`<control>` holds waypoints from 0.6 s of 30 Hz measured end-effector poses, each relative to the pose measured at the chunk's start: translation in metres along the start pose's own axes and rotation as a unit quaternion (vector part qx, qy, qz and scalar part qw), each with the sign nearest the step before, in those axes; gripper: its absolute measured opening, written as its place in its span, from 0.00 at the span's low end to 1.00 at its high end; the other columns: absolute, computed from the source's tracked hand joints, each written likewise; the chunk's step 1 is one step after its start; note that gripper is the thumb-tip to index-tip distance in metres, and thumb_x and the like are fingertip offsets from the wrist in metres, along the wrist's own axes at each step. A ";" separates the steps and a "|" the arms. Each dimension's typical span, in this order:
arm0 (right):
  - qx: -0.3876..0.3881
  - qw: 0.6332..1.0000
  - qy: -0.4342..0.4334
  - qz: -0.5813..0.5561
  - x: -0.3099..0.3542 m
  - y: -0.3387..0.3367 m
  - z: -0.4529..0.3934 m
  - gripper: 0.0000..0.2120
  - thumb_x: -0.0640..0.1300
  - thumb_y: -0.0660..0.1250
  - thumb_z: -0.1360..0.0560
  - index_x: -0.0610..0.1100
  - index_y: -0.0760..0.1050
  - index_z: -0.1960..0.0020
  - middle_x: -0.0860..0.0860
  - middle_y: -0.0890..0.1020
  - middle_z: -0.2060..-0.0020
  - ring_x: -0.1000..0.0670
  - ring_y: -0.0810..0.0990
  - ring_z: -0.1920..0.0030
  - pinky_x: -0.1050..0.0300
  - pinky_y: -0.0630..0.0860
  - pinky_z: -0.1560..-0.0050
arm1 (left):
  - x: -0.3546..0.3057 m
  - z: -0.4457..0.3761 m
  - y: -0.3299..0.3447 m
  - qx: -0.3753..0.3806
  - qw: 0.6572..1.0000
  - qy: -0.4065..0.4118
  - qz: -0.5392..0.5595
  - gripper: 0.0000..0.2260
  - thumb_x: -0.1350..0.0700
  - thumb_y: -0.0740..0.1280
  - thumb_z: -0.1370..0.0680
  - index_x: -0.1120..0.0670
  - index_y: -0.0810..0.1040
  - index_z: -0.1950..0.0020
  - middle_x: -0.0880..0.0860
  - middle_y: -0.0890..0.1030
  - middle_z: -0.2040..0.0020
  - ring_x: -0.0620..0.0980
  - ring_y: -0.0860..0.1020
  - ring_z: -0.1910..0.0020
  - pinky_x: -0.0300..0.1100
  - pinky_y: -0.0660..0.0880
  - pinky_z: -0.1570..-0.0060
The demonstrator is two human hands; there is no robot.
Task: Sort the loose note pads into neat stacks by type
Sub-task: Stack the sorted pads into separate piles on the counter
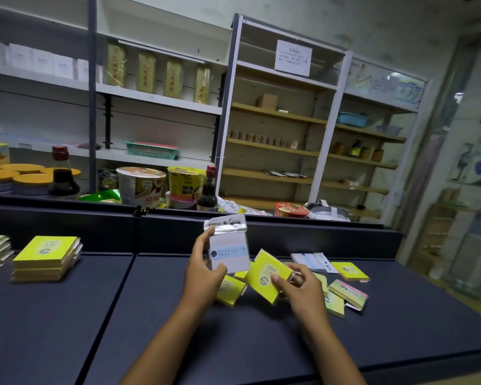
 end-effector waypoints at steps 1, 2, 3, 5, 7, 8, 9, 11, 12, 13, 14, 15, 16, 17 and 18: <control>-0.006 1.000 -0.003 -0.021 0.002 0.000 0.005 0.12 0.38 0.76 0.29 0.46 0.78 0.49 0.50 0.87 0.59 0.49 0.86 0.58 0.54 0.82 0.60 | -0.002 0.002 -0.002 0.002 1.000 0.002 0.002 0.34 0.74 0.64 0.28 0.42 0.69 0.31 0.46 0.77 0.38 0.43 0.79 0.42 0.36 0.80 0.57; -0.012 0.999 -0.007 -0.039 0.005 0.000 0.009 0.12 0.38 0.76 0.29 0.46 0.77 0.48 0.51 0.87 0.60 0.50 0.86 0.58 0.56 0.81 0.61 | -0.005 0.005 -0.006 0.003 1.000 0.006 0.002 0.35 0.74 0.64 0.28 0.41 0.69 0.31 0.46 0.77 0.39 0.42 0.79 0.42 0.35 0.80 0.57; -0.019 0.998 -0.011 -0.054 0.008 0.001 0.014 0.12 0.38 0.76 0.29 0.45 0.77 0.48 0.51 0.87 0.60 0.51 0.86 0.59 0.57 0.80 0.63 | -0.008 0.007 -0.012 0.003 1.000 0.010 -0.002 0.35 0.74 0.64 0.28 0.41 0.70 0.31 0.45 0.78 0.40 0.40 0.79 0.44 0.35 0.80 0.56; -0.030 0.996 -0.023 -0.085 0.016 0.004 0.024 0.11 0.38 0.75 0.28 0.45 0.76 0.48 0.55 0.86 0.64 0.56 0.84 0.63 0.62 0.78 0.66 | -0.013 0.013 -0.030 -0.001 1.000 0.012 -0.008 0.35 0.74 0.64 0.28 0.40 0.71 0.32 0.43 0.78 0.41 0.38 0.79 0.44 0.38 0.81 0.55; -0.038 0.993 -0.029 -0.110 0.022 0.012 0.035 0.10 0.39 0.74 0.27 0.46 0.76 0.50 0.56 0.86 0.65 0.58 0.83 0.65 0.65 0.77 0.69 | -0.017 0.023 -0.054 -0.001 1.000 0.004 -0.007 0.34 0.74 0.64 0.28 0.42 0.72 0.32 0.44 0.78 0.39 0.38 0.79 0.44 0.39 0.81 0.54; -0.040 0.992 -0.030 -0.120 0.025 0.018 0.041 0.09 0.39 0.74 0.27 0.47 0.76 0.50 0.54 0.86 0.63 0.58 0.83 0.64 0.64 0.78 0.69 | -0.019 0.028 -0.068 -0.001 1.000 0.001 -0.007 0.33 0.74 0.64 0.28 0.42 0.72 0.31 0.44 0.78 0.39 0.38 0.79 0.44 0.38 0.81 0.54; -0.039 0.990 -0.031 -0.129 0.028 0.026 0.048 0.09 0.40 0.74 0.27 0.47 0.77 0.49 0.52 0.87 0.61 0.56 0.84 0.63 0.63 0.78 0.68 | -0.023 0.033 -0.083 -0.004 1.000 0.000 -0.008 0.33 0.74 0.65 0.27 0.43 0.72 0.31 0.45 0.77 0.38 0.37 0.79 0.44 0.37 0.81 0.53; -0.036 0.988 -0.040 -0.142 0.038 0.047 0.062 0.09 0.41 0.73 0.26 0.45 0.78 0.47 0.49 0.87 0.59 0.52 0.84 0.61 0.60 0.78 0.68 | -0.032 0.041 -0.116 -0.012 1.000 0.005 -0.013 0.32 0.74 0.65 0.27 0.43 0.73 0.31 0.45 0.78 0.38 0.37 0.79 0.43 0.40 0.81 0.49; -0.038 0.987 -0.045 -0.149 0.041 0.054 0.067 0.09 0.40 0.73 0.26 0.45 0.78 0.46 0.49 0.87 0.58 0.51 0.84 0.60 0.59 0.78 0.69 | -0.037 0.043 -0.127 -0.014 1.000 0.007 -0.016 0.32 0.73 0.66 0.26 0.43 0.73 0.31 0.45 0.78 0.38 0.38 0.79 0.42 0.42 0.81 0.47; -0.039 0.986 -0.050 -0.155 0.046 0.061 0.072 0.09 0.39 0.72 0.25 0.45 0.78 0.46 0.49 0.87 0.58 0.50 0.85 0.60 0.59 0.78 0.70 | -0.041 0.046 -0.138 -0.015 1.000 0.008 -0.016 0.32 0.73 0.66 0.26 0.43 0.73 0.31 0.45 0.79 0.39 0.39 0.79 0.42 0.42 0.80 0.46; -0.037 0.985 -0.054 -0.158 0.051 0.072 0.079 0.10 0.39 0.72 0.25 0.46 0.78 0.45 0.50 0.87 0.58 0.50 0.85 0.59 0.59 0.78 0.71 | -0.046 0.049 -0.154 -0.018 1.000 0.010 -0.019 0.32 0.73 0.66 0.26 0.42 0.73 0.31 0.44 0.79 0.39 0.39 0.79 0.42 0.40 0.80 0.46; -0.033 0.985 -0.057 -0.159 0.057 0.084 0.085 0.10 0.38 0.71 0.25 0.46 0.77 0.45 0.50 0.87 0.57 0.50 0.86 0.59 0.59 0.78 0.71 | -0.052 0.052 -0.169 -0.021 0.999 0.012 -0.024 0.32 0.73 0.66 0.26 0.42 0.73 0.31 0.43 0.79 0.39 0.37 0.79 0.42 0.38 0.80 0.47; -0.027 0.985 -0.062 -0.160 0.063 0.097 0.091 0.11 0.38 0.71 0.25 0.47 0.77 0.45 0.51 0.87 0.57 0.52 0.86 0.59 0.60 0.78 0.71 | -0.057 0.054 -0.185 -0.024 0.999 0.014 -0.029 0.32 0.73 0.66 0.26 0.41 0.73 0.31 0.42 0.79 0.39 0.36 0.78 0.42 0.37 0.79 0.47; -0.018 0.984 -0.067 -0.162 0.069 0.110 0.097 0.12 0.37 0.71 0.25 0.48 0.76 0.44 0.51 0.87 0.57 0.53 0.86 0.59 0.61 0.78 0.71 | -0.062 0.057 -0.201 -0.029 0.999 0.013 -0.032 0.32 0.72 0.67 0.26 0.40 0.73 0.32 0.42 0.79 0.39 0.38 0.78 0.41 0.40 0.80 0.45; -0.008 0.984 -0.071 -0.165 0.075 0.123 0.102 0.13 0.36 0.71 0.25 0.48 0.76 0.44 0.51 0.87 0.57 0.54 0.86 0.60 0.61 0.79 0.70 | -0.065 0.059 -0.217 -0.035 0.999 0.012 -0.030 0.32 0.72 0.67 0.25 0.40 0.74 0.32 0.43 0.79 0.38 0.42 0.78 0.39 0.43 0.80 0.45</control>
Point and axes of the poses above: each hand's wrist, its own z-axis away from the middle knuckle, its own y-axis out of the palm, x = y × z, the point moved 9 cm from there along -z, towards the middle knuckle
